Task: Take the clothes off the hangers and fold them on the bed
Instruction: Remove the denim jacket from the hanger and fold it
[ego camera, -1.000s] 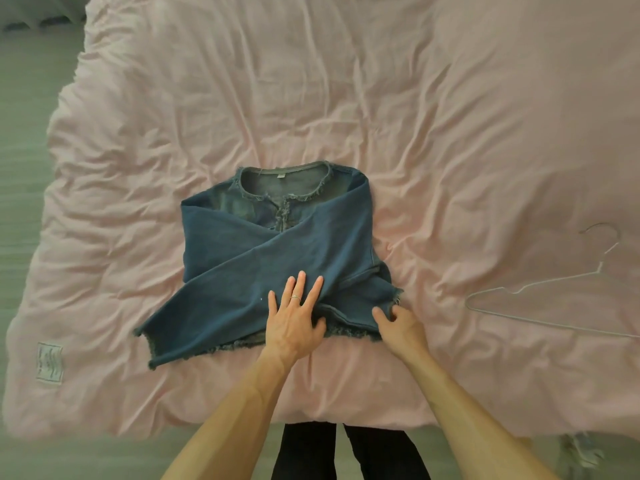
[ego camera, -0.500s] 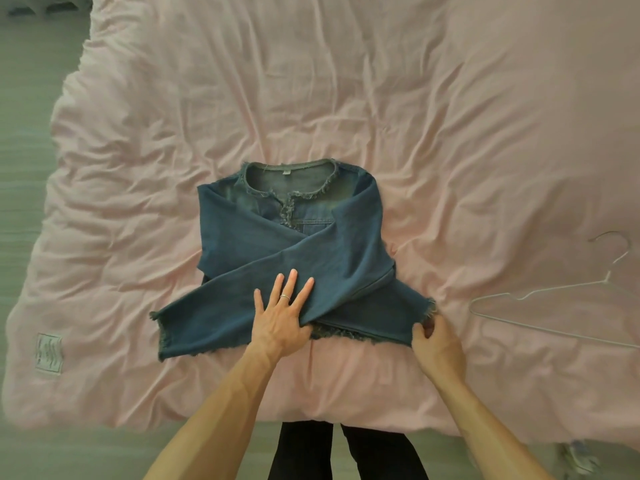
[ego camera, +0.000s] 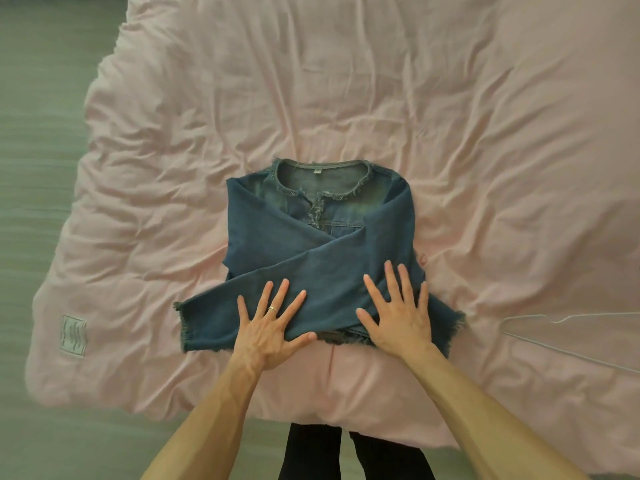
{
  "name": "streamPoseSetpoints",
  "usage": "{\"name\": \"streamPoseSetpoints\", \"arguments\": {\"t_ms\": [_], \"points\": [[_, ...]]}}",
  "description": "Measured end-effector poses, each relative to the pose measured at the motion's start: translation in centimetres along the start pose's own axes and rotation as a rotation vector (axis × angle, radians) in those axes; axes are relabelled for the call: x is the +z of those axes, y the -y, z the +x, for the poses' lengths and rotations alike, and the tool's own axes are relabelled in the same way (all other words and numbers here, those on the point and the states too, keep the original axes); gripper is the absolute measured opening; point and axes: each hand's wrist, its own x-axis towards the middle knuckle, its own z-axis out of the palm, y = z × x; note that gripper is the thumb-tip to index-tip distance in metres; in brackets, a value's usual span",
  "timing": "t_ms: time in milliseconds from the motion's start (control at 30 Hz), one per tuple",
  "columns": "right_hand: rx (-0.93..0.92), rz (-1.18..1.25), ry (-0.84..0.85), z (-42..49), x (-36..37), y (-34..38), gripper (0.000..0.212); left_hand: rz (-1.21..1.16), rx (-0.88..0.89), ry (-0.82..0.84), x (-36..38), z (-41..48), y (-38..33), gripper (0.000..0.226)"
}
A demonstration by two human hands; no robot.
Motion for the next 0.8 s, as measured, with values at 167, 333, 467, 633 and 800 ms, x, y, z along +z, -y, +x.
{"name": "streamPoseSetpoints", "arguments": {"t_ms": [167,333,467,633,800], "points": [[0.19,-0.073,0.182,0.8,-0.8,0.2,0.071,-0.027,-0.043,0.036,-1.1,0.5,2.3,0.086],[0.175,0.001,-0.253,4.3,-4.7,6.2,0.04,-0.319,-0.202,-0.324,-5.7,4.2,2.0,0.061],[0.028,0.124,-0.38,9.4,-7.2,10.9,0.033,-0.804,-0.514,-0.525,-9.1,8.5,6.1,0.063],[-0.159,0.223,-0.261,16.5,-9.8,17.7,0.041,-1.273,-0.556,-0.212,-10.1,12.0,11.8,0.04],[-0.155,0.246,0.003,23.2,-11.4,22.9,0.058,-1.491,-0.345,0.042,-9.2,12.2,14.6,0.023]]}}
